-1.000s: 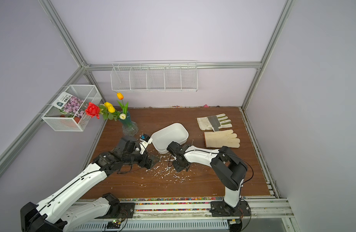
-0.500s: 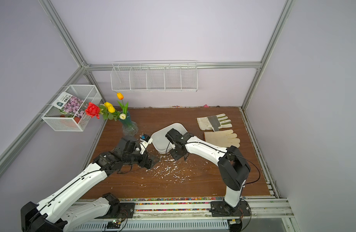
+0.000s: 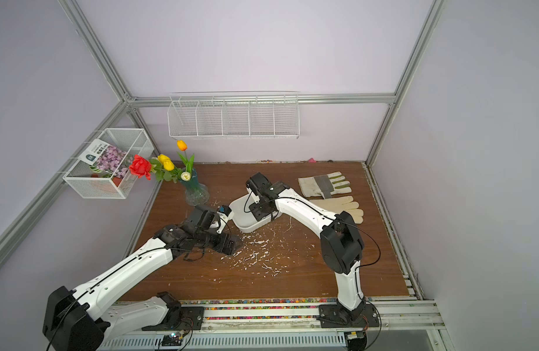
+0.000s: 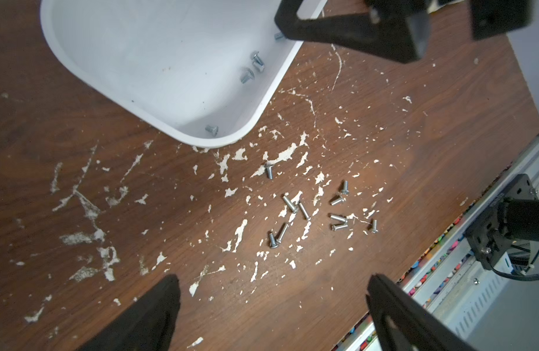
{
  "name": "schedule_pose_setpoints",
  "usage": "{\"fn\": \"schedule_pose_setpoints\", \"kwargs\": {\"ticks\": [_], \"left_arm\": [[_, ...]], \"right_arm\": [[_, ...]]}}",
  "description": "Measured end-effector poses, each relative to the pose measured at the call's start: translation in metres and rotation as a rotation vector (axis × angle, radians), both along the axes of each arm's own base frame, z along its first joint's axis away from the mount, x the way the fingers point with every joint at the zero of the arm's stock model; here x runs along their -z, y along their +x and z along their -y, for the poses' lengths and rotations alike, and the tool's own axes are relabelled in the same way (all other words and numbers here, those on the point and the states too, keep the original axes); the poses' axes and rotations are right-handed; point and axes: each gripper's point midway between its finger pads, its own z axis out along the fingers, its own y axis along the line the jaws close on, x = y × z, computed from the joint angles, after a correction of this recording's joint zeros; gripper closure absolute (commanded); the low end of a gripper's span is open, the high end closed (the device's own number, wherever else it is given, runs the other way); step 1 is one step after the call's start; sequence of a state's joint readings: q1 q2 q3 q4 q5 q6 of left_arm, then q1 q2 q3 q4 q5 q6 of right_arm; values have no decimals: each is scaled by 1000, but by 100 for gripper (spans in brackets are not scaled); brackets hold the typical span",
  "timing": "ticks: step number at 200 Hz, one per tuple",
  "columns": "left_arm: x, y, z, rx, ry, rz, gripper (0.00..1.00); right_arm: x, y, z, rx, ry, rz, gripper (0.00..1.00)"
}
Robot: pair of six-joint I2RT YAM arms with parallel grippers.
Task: Put the screws on the desktop into the storage box
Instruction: Place the screw in the storage box, then pick up the screw from the center of the board.
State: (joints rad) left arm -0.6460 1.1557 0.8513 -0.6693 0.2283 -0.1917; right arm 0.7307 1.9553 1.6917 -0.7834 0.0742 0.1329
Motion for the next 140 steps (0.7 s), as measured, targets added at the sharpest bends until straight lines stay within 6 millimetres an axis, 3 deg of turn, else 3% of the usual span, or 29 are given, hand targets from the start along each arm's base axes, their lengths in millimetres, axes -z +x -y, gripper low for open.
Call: {"fn": "schedule_pose_setpoints", "kwargs": {"ticks": [18,51,93,140], "left_arm": [[6,0,0,-13,11,-27,5],[22,-5,9,-7,46,-80,8],[48,-10,22,0,114,-173,16],[66,-11,30,-8,146,-230,34]], "right_arm": [[0,4,7,14,9,5,29],[-2,-5,36,46,20,0,1],[-22,-40,70,71,58,17,1],[-43,-92,90,37,177,20,2]]}}
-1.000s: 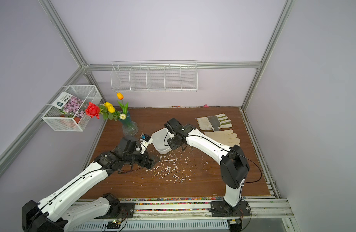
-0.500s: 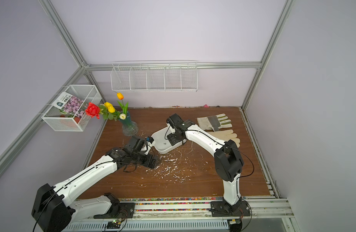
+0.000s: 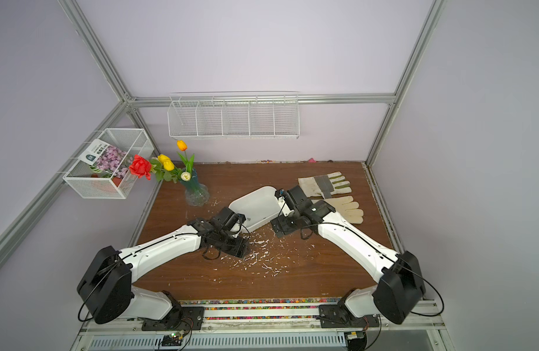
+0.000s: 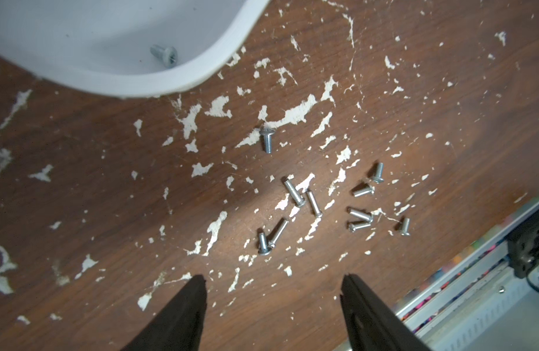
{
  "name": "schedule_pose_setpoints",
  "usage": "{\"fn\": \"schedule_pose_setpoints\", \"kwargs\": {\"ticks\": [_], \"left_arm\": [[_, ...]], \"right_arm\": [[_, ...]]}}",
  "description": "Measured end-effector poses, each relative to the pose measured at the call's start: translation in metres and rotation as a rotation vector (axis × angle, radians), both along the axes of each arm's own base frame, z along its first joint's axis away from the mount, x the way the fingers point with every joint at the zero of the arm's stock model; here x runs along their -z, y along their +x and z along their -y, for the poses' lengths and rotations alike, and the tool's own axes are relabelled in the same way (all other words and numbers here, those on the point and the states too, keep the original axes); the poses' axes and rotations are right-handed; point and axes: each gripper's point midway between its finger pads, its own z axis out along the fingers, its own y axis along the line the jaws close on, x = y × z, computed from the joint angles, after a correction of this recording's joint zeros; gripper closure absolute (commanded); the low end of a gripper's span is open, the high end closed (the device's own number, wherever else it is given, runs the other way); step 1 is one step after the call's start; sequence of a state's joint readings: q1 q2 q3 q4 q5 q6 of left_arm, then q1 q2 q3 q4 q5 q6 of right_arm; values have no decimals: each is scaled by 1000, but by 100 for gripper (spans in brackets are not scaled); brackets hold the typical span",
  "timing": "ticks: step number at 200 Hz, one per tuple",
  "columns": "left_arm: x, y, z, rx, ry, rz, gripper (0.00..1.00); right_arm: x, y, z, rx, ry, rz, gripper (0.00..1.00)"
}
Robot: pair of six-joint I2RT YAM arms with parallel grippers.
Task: Put the screws on the desktop into the storage box
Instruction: Pick up the screw from the center of the board.
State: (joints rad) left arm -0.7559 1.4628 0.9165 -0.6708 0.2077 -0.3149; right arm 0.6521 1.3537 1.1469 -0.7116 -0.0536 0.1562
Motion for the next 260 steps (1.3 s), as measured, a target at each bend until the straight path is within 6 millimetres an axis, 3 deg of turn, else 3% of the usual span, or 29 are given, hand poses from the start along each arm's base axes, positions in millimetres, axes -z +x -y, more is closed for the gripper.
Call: {"fn": "schedule_pose_setpoints", "kwargs": {"ticks": [46,153,260], "left_arm": [[19,-4,16,20,22,-33,48],[38,9,30,-35,69,-28,64],[35,15,43,-55,105,3,66]], "right_arm": [[-20,-32,1,-56,124,9,5],[-19,-33,-4,-73,149,-1,9],[-20,-34,-6,-78,160,-3,11]]}}
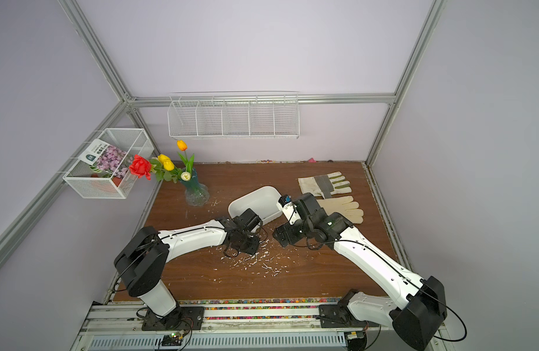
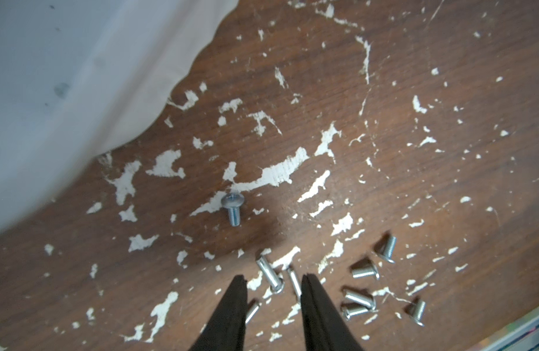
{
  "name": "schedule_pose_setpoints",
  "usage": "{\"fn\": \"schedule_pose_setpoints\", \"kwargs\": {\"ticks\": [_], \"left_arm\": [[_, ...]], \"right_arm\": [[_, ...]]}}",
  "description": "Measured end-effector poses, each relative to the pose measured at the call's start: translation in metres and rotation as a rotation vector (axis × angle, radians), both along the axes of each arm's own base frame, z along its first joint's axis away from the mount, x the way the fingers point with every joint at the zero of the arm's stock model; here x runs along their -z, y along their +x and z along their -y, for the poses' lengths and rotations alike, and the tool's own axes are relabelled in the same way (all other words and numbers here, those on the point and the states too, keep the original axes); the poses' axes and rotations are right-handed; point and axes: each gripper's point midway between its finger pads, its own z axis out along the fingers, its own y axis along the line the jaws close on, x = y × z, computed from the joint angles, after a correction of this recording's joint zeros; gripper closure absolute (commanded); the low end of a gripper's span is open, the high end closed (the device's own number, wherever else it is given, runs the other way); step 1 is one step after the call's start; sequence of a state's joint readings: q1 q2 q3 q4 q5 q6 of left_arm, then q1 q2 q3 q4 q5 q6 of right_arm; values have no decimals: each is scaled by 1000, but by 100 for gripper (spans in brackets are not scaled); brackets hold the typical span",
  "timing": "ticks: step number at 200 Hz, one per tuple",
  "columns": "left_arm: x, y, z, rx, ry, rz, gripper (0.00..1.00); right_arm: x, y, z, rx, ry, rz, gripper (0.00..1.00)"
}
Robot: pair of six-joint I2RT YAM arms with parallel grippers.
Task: Put the screws on the desktop into the storage box
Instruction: Pick up the screw from the center of the board.
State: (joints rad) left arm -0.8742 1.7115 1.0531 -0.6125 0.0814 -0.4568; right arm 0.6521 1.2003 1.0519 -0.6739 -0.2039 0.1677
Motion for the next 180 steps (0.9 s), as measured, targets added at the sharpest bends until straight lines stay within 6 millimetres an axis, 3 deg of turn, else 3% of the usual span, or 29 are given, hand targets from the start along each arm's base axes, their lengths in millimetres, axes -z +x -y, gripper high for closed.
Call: {"fn": "schedule_pose_setpoints", "kwargs": {"ticks": [51,180], "left_arm": [[6,-3,-6,-21,46,-10,67],[16,-10,0,-26,76,-35,69]], "right_arm": [[1,0,-1,-3,4,-1,11],[3,-1,-1,-7,7,-4,12]]}}
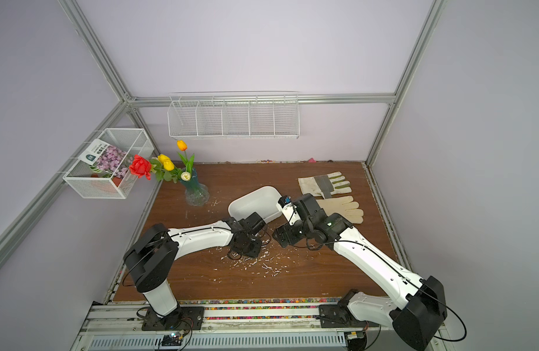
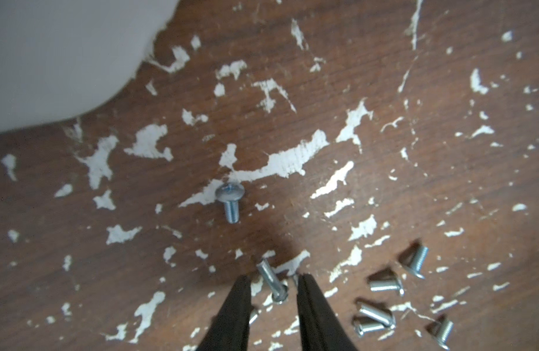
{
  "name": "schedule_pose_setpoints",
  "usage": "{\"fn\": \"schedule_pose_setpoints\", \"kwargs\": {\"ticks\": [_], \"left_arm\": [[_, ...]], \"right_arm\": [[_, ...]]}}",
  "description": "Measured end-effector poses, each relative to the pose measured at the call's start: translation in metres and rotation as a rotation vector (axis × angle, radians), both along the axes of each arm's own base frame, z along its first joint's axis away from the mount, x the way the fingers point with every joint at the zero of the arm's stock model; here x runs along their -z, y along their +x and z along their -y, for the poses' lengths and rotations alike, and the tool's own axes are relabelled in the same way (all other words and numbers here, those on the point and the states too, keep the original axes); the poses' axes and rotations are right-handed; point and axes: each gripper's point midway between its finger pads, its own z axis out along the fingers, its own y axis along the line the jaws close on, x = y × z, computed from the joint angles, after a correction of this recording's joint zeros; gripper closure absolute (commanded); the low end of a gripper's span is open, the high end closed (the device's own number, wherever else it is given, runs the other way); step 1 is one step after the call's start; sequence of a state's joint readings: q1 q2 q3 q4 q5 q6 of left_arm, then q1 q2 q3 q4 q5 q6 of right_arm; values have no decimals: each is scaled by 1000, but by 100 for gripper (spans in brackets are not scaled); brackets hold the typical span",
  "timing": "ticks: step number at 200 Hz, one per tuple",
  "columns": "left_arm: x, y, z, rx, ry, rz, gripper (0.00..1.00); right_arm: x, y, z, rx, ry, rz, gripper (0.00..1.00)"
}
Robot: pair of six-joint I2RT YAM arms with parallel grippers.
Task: Put the screws on the desktop into the storage box
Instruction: Pick up the screw from the center of the board.
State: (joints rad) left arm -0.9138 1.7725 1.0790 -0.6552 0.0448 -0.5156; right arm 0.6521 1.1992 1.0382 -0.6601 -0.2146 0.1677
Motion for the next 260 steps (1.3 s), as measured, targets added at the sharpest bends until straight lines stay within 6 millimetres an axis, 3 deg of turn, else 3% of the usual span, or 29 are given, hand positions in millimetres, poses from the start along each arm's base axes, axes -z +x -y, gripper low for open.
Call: {"fn": "schedule_pose_setpoints", "kwargs": {"ticks": [91,114,260], "left_arm": [[4,-2,1,-1,10,-5,78],[5,-2,1,-9,8,-7,87],[5,1,5,-9,-3,1,80]], "right_arm": [[1,0,0,0,-2,-2,12],[1,0,0,0,-2,-2,12],[1,0,0,0,-2,-2,12]]}}
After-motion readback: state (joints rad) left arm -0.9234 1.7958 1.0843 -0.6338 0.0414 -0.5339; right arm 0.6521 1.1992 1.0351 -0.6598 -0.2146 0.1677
